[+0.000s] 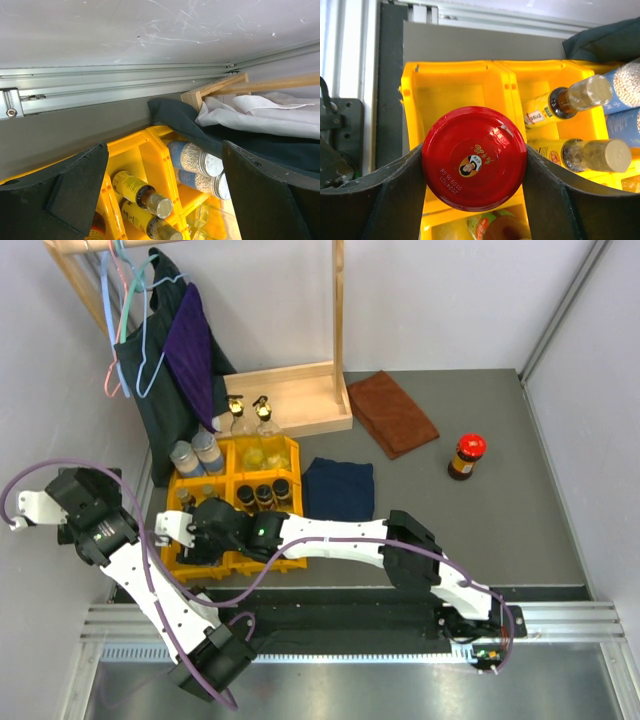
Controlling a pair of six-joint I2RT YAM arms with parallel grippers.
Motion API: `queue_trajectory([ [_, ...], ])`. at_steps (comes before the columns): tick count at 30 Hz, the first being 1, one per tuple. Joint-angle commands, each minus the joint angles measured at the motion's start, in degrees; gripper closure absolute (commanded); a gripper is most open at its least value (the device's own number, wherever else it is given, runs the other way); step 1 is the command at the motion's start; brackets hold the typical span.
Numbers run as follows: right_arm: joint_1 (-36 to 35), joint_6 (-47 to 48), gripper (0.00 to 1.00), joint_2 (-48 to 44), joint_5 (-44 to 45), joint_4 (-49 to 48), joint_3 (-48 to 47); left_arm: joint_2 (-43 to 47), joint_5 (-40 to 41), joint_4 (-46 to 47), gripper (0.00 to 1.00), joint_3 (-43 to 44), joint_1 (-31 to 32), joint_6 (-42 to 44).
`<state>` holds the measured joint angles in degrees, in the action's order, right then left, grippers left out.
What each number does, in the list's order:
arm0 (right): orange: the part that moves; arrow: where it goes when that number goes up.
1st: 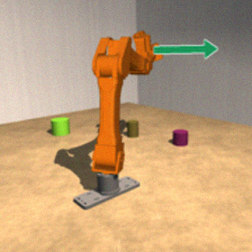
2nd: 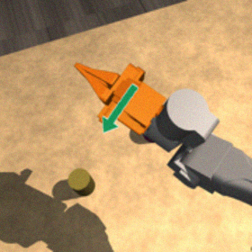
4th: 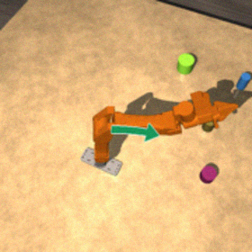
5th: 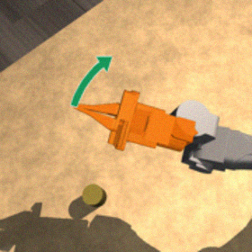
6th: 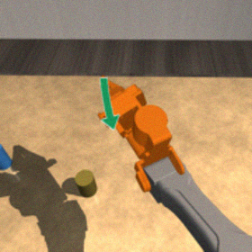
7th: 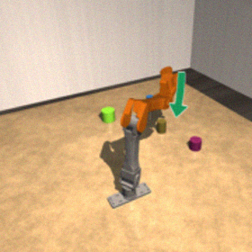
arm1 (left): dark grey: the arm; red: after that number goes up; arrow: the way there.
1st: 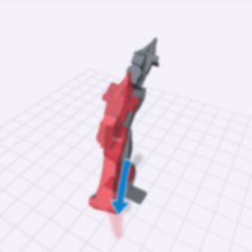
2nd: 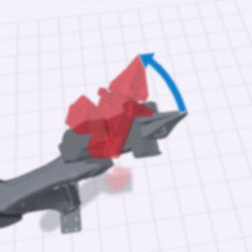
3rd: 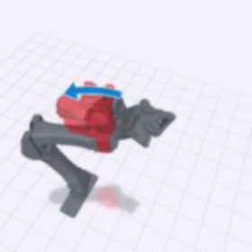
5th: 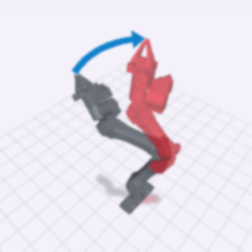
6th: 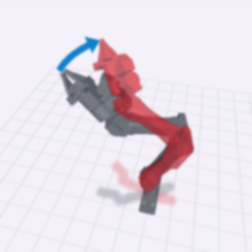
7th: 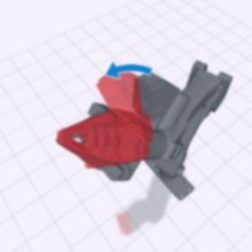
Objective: Organize the condiment bottles
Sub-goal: Place the bottle in the storage box.
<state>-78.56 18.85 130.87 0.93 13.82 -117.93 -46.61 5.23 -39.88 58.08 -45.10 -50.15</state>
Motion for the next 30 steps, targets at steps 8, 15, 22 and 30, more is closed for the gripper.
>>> queue_trajectory([
  [8,0.43,8.57,0.93,-2.82,5.40,-4.52,-3.97,0.12,-1.10,0.42,0.01,3.00,-0.95,-0.83],
  [15,0.43,8.57,0.82,1.49,3.82,-1.17,-7.13,0.03,-1.10,0.50,0.01,3.26,-0.95,-0.74],
  [22,0.43,7.87,0.51,2.81,4.17,-1.26,-7.49,-0.32,-1.02,0.77,0.01,3.35,-0.87,-0.39],
  [30,0.43,7.95,0.25,2.29,6.72,-2.40,-7.49,-0.32,-1.54,0.86,0.01,3.70,-1.04,-0.47],
])
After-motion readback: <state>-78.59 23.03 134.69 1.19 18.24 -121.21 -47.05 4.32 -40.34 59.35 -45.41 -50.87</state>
